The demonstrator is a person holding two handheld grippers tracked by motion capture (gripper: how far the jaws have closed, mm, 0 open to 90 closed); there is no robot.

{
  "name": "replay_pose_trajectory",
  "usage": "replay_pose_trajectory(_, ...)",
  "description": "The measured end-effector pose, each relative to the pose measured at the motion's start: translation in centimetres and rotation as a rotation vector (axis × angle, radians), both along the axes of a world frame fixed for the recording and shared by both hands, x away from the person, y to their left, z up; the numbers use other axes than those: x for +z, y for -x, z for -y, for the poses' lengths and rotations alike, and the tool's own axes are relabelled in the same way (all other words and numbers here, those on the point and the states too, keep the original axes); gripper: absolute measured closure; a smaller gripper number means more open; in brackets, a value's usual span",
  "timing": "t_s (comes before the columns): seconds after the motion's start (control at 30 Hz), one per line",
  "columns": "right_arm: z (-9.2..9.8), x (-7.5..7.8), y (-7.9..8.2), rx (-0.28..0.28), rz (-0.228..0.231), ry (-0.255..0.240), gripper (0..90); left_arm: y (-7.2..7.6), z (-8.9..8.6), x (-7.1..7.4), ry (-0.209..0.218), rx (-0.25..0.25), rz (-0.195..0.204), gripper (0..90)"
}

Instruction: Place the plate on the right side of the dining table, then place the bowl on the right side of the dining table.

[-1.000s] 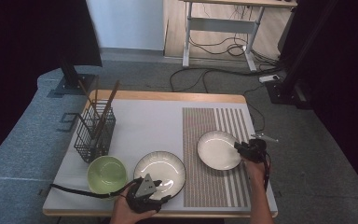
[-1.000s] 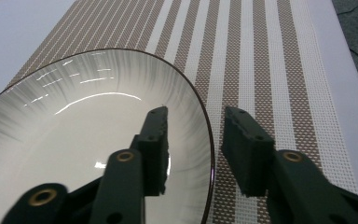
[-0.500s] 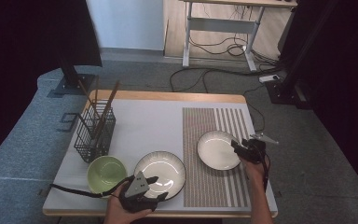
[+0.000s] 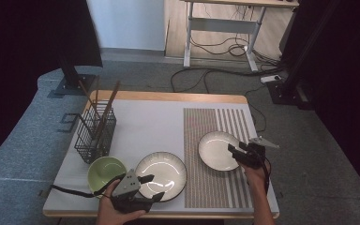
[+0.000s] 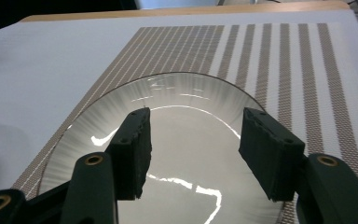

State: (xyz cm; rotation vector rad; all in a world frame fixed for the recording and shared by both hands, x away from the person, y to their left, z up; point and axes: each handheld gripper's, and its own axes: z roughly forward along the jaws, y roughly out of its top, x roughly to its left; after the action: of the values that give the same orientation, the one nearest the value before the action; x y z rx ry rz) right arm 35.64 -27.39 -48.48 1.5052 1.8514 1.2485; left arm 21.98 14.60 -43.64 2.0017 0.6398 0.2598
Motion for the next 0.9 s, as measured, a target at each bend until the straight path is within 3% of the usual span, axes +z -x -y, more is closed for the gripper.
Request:
replay_pose_trajectory(0.13,-0.9,0.2,0.2,0.031,0.007,0.013,43.2,0.4,-0.3,0.7,-0.023,0.007,0.034,32.2)
replay_pose_trajectory(0.23,-1.7,0.4,0.4,0.050,0.013,0.018,43.2,0.5,-0.6,1.2,-0.001,-0.016,0.016,31.9)
replay_pose_trajectory(0.57,-2.9,0.7,0.7,0.086,0.020,0.041,43.2,0.2,-0.8,1.2,-0.041,-0.014,0.009,31.3)
replay_pose_trajectory(0.9,-3.6,0.6,0.7,0.105,0.019,0.054,43.2,0.3,-2.3,2.5,-0.037,0.017,0.039,31.1)
